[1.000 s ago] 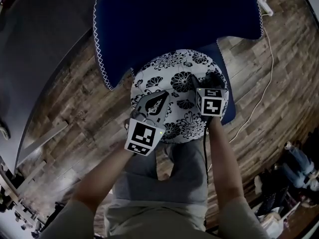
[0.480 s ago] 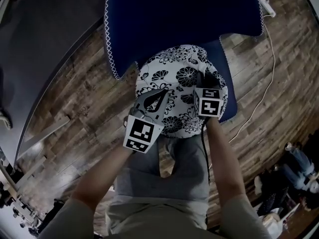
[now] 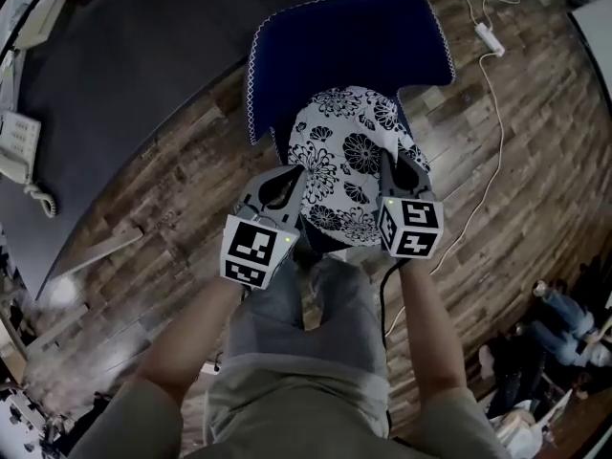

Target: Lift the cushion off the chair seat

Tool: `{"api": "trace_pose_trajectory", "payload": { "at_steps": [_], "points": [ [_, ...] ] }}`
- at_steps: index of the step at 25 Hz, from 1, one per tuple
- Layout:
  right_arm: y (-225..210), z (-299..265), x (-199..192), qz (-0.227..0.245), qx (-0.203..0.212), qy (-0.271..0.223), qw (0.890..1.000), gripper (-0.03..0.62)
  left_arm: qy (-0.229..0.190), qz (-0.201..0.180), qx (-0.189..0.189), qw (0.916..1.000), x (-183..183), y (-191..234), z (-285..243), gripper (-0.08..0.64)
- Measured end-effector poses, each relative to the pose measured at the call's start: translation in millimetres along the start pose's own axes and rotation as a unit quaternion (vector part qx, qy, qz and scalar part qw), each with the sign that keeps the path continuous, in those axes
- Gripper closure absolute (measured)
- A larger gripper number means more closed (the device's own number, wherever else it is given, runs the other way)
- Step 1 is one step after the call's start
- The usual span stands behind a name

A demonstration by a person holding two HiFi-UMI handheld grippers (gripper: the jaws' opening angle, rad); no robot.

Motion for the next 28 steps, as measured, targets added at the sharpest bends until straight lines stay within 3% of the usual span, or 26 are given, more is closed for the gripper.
{"api": "trace_pose_trajectory", "payload": {
  "at_steps": [8,12,18,23,28],
  "points": [
    [-11.1,135.1,163.8,0.016,-0.017,-0.125,0.992,0.578,-0.056,-0.037,0.036,0.9971,126.4,-9.2,92.3,0.557],
    [-16.4,213.4,242.6,0.021,-0.035,-0.199,0.979,0.578,-0.1,-0.031,0.049,0.9933,195.7,-18.3,146.8,0.557],
    [-33.9,332.2,348.4,0.021,-0.046,-0.304,0.951,0.578,-0.17,-0.085,0.064,0.9796,312.0,-52.7,212.5,0.557],
    [-21.6,406.4,395.2,0.025,-0.048,-0.365,0.929,0.578,-0.215,-0.122,0.067,0.9668,364.2,-75.7,270.1,0.557],
    [2.8,469.3,402.1,0.021,-0.023,-0.402,0.915,0.578,-0.247,-0.146,0.045,0.957,373.3,-105.0,315.4,0.556]
  ]
}}
Point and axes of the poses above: the fingertips, and each gripper's own axes: z backward along the fingers, y to its left, x out of its top, the point moved 1 cm from there along z, backward along the fingers, and after that the axes turned 7 degrees about -x, right-handed, at the moved point
